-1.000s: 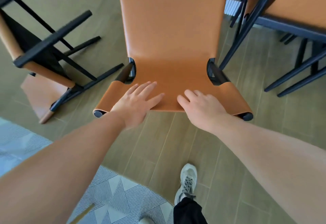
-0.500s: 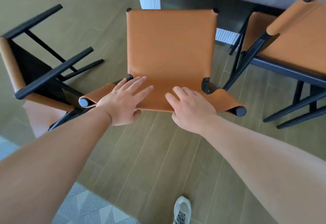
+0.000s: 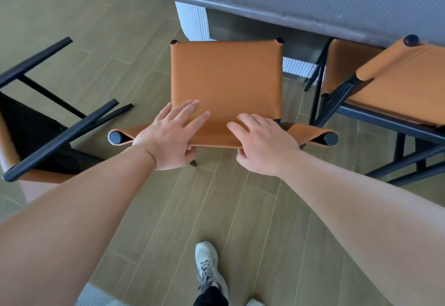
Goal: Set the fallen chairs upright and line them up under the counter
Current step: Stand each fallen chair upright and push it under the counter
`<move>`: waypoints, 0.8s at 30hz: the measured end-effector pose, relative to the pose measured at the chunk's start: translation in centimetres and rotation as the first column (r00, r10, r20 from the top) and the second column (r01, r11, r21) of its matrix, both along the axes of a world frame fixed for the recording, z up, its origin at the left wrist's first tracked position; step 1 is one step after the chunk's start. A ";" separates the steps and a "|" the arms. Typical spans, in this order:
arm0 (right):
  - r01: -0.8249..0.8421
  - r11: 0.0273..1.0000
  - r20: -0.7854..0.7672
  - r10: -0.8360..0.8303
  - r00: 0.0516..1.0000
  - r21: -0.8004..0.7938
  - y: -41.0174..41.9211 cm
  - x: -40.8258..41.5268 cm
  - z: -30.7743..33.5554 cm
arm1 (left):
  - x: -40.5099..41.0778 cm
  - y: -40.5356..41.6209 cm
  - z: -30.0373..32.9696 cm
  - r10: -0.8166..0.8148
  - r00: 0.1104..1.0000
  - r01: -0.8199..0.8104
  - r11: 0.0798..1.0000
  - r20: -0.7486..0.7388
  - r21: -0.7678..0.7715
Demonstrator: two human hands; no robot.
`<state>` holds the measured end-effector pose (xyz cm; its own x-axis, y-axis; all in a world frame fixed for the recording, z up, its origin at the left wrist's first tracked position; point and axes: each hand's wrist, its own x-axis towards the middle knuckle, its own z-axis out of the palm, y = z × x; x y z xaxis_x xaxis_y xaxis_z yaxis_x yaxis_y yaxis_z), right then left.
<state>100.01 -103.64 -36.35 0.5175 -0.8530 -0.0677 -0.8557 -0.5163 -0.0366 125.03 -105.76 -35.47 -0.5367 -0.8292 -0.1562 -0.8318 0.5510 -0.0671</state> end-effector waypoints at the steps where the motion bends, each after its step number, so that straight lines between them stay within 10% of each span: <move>1: 0.008 1.000 -0.003 -0.008 1.000 0.003 -1.2 0.0 0.3 | 0.0 -1.2 0.2 -0.003 1.000 0.003 1.000 -0.003 -0.002; 24: 0.109 0.979 0.006 -0.112 0.994 0.175 -18.0 -1.1 1.7 | -0.6 -18.7 1.3 -0.108 0.993 0.112 0.987 -0.042 0.119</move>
